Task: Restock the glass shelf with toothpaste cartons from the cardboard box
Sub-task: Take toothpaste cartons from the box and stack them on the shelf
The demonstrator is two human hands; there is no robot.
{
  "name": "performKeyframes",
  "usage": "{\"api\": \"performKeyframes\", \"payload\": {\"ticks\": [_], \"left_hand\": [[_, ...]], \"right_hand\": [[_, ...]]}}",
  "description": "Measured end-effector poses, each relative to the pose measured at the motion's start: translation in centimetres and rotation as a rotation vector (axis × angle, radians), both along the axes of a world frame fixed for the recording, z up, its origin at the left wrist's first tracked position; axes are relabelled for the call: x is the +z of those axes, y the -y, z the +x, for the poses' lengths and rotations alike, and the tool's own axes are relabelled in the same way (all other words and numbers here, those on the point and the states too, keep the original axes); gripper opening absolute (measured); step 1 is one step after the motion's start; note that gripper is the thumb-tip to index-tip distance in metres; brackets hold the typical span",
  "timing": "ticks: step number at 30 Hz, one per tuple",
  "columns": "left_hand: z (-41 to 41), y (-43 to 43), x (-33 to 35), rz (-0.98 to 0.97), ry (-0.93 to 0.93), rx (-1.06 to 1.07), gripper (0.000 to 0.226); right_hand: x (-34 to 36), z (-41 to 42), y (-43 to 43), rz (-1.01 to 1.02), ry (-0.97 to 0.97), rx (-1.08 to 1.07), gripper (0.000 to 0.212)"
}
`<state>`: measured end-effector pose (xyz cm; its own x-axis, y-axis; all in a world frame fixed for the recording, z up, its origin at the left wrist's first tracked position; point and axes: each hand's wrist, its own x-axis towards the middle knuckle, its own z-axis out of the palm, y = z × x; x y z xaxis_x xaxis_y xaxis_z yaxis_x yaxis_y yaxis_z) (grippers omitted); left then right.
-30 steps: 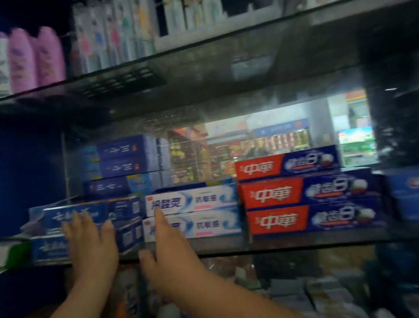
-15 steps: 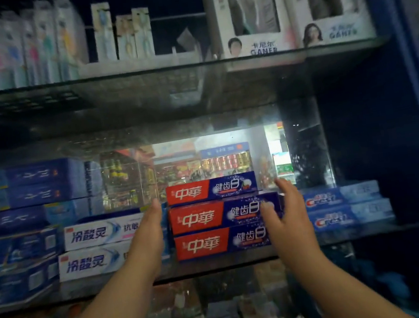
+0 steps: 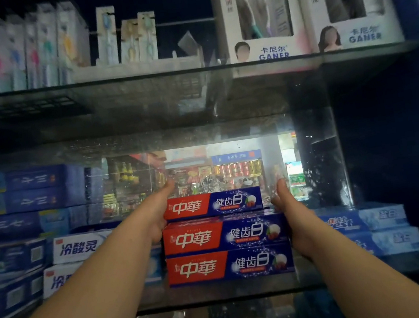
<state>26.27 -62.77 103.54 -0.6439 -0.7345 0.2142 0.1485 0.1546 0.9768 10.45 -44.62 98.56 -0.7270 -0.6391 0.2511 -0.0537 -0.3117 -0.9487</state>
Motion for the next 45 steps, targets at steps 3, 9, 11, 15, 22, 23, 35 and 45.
{"api": "performKeyframes", "payload": {"ticks": [3, 9, 11, 15, 22, 23, 35, 45], "left_hand": [[-0.1, 0.2, 0.8, -0.005, 0.020, -0.004, 0.057], [-0.5, 0.0, 1.0, -0.070, 0.091, 0.008, 0.078], [-0.3, 0.6, 1.2, -0.023, 0.088, -0.015, 0.087], [-0.5, 1.3, 1.4, -0.017, 0.137, -0.041, 0.093], [0.9, 1.6, 0.1, 0.013, -0.012, 0.011, 0.094], [1.4, 1.5, -0.6, 0.023, -0.068, 0.027, 0.090], [3.0, -2.1, -6.7, 0.127, -0.169, -0.037, 0.072], [1.8, -0.7, -5.1, 0.201, -0.039, -0.150, 0.103]], "right_hand": [[0.3, -0.4, 0.3, 0.014, 0.009, 0.042, 0.069], [0.2, -1.0, 0.5, 0.021, 0.000, 0.047, 0.076], [0.2, -1.3, 0.4, 0.029, -0.007, 0.058, 0.076], [0.4, -0.9, 0.4, 0.060, -0.024, 0.071, 0.077], [0.2, -0.8, -0.2, 0.029, -0.006, 0.095, 0.075], [-0.1, -0.7, -0.3, 0.004, 0.004, 0.096, 0.074], [-3.7, 0.9, 0.1, -0.027, 0.040, -0.019, 0.081], [-2.7, 0.6, 0.3, 0.027, 0.112, -0.021, 0.084]]}}
